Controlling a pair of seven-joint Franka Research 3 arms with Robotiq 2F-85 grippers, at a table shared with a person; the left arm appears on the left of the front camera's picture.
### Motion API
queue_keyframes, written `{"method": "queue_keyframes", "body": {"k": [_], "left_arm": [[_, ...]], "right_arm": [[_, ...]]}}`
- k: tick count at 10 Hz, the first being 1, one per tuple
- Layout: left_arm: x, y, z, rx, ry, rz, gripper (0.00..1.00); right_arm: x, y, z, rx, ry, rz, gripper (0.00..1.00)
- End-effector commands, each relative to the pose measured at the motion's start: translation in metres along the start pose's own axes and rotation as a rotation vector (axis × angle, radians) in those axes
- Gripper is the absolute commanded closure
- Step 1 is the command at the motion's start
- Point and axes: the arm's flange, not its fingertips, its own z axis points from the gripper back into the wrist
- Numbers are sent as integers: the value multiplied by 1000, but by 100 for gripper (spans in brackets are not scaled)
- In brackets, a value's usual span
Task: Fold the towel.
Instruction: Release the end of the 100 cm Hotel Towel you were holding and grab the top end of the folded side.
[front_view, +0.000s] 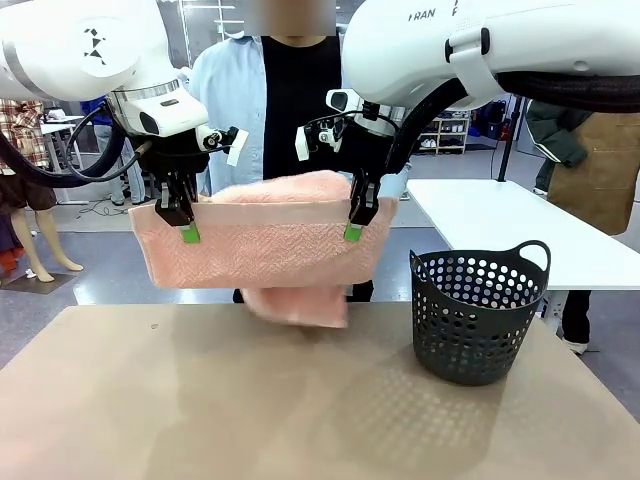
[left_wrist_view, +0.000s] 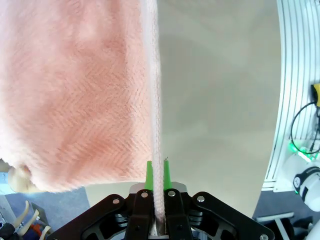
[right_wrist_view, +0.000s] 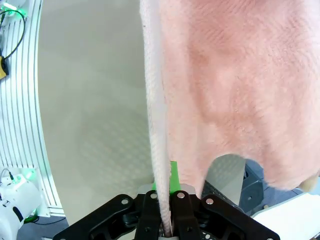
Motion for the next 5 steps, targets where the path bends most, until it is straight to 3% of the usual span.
{"method": "queue_keyframes", "body": {"k": [1,5], "left_arm": [[-1,0,0,-3,-11,0,100],[-1,0,0,-3,-11,0,100]], "right_arm": [[-1,-1,0,-2,-1,4,100],[-1,-1,0,-2,-1,4,100]]}}
